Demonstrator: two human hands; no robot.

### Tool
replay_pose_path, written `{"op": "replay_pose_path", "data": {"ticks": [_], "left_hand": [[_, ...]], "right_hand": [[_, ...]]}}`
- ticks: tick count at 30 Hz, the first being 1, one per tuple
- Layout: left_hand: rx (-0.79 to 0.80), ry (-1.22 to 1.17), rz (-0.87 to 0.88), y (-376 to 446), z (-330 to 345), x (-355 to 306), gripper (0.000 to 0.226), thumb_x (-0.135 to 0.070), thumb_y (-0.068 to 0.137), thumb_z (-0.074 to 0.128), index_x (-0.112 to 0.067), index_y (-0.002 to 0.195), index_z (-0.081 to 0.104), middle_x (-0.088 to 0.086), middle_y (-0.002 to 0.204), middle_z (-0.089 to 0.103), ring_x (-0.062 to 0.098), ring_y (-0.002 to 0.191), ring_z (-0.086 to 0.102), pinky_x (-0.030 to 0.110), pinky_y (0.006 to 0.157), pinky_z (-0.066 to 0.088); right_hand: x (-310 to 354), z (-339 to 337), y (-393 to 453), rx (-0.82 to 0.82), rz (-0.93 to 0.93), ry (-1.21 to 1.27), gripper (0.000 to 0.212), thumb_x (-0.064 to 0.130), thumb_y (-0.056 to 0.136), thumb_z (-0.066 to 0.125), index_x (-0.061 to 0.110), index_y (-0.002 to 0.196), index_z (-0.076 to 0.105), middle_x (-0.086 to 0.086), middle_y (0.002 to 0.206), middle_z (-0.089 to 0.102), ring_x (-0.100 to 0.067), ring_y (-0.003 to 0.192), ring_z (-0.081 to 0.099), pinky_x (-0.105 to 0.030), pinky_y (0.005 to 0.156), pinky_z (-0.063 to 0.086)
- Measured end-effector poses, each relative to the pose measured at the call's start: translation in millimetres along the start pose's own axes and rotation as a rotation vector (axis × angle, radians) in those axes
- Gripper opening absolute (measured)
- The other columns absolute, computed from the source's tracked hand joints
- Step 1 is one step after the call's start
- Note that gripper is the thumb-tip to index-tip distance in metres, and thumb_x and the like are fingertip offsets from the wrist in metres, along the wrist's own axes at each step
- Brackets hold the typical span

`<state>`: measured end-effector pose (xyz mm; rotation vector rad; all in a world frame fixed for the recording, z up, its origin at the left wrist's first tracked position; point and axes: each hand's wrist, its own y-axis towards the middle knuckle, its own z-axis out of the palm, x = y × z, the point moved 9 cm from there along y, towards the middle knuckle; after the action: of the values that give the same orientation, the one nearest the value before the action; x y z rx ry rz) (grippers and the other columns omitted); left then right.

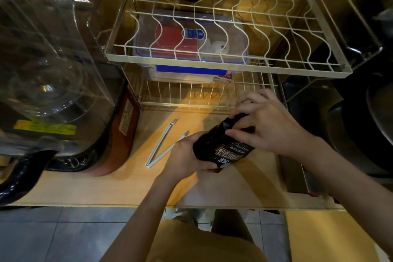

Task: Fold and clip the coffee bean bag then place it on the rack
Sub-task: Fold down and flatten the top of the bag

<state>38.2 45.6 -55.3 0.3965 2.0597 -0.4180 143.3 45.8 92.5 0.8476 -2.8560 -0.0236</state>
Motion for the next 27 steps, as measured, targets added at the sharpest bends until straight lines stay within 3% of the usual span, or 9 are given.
{"op": "replay_pose_path", "data": {"ticks": [3,7,10,13,17,20,23,27], "left_hand": [[-0.029,0.067,0.051,-4,2,-9,0.080,-0.028,0.049,0.086,-0.022,0.121,0.051,-0.003,0.108,0.065,0.005,0.094,0.054,0.000,0.074,0.034],[-0.025,0.166,0.093,-9,10,-14,0.085,-0.032,0.050,0.086,-0.019,0.125,0.047,0.007,0.116,0.064,0.019,0.105,0.056,0.022,0.087,0.039],[-0.037,0.176,0.078,-11,11,-13,0.087,-0.030,0.049,0.086,-0.017,0.126,0.047,0.009,0.117,0.063,0.024,0.108,0.055,0.027,0.090,0.040],[-0.056,0.162,0.048,-12,11,-6,0.091,-0.033,0.049,0.086,-0.016,0.128,0.046,0.009,0.120,0.061,0.022,0.111,0.053,0.025,0.092,0.038],[-0.072,0.110,0.039,-15,8,-4,0.088,-0.030,0.049,0.087,-0.017,0.127,0.047,0.009,0.119,0.061,0.022,0.111,0.053,0.028,0.094,0.040],[-0.076,0.053,0.023,-16,10,-2,0.084,-0.031,0.048,0.087,-0.018,0.122,0.049,0.006,0.118,0.062,0.021,0.109,0.054,0.036,0.093,0.046],[-0.078,0.009,0.018,-15,14,-4,0.077,-0.033,0.048,0.087,-0.019,0.116,0.052,0.002,0.110,0.063,0.015,0.103,0.056,0.027,0.085,0.046],[-0.090,-0.016,0.029,-12,16,-6,0.071,-0.033,0.050,0.086,-0.017,0.112,0.054,0.003,0.105,0.064,0.015,0.099,0.057,0.028,0.081,0.047]], "right_hand": [[7,-9,7,-0.033,-0.015,-0.168,0.022,0.031,0.082,0.052,0.022,0.087,0.071,0.005,0.091,0.071,-0.021,0.098,0.055,-0.039,0.090,0.025],[9,23,18,0.278,0.002,-0.241,0.025,0.024,0.083,0.059,0.020,0.107,0.061,-0.001,0.107,0.066,-0.022,0.105,0.056,-0.042,0.097,0.038],[13,34,19,0.348,-0.019,-0.249,0.019,0.024,0.085,0.056,0.019,0.102,0.062,-0.003,0.098,0.067,-0.021,0.095,0.062,-0.041,0.085,0.050],[14,39,14,0.391,-0.028,-0.247,0.018,0.028,0.086,0.056,0.017,0.098,0.063,-0.003,0.093,0.066,-0.021,0.088,0.063,-0.037,0.077,0.053],[13,36,11,0.334,-0.031,-0.207,0.015,0.020,0.091,0.049,0.019,0.095,0.064,0.000,0.089,0.067,-0.016,0.082,0.063,-0.026,0.064,0.044],[7,27,12,0.338,0.050,-0.100,0.020,0.025,0.092,0.047,0.019,0.098,0.066,-0.001,0.087,0.068,-0.016,0.082,0.063,-0.027,0.068,0.047],[11,18,16,0.309,0.057,-0.090,0.021,0.026,0.092,0.048,0.019,0.096,0.067,-0.002,0.085,0.069,-0.019,0.081,0.063,-0.033,0.072,0.052],[13,18,16,0.326,0.100,-0.189,0.021,0.025,0.092,0.047,0.019,0.091,0.067,0.000,0.075,0.065,-0.019,0.073,0.063,-0.029,0.060,0.046]]}}
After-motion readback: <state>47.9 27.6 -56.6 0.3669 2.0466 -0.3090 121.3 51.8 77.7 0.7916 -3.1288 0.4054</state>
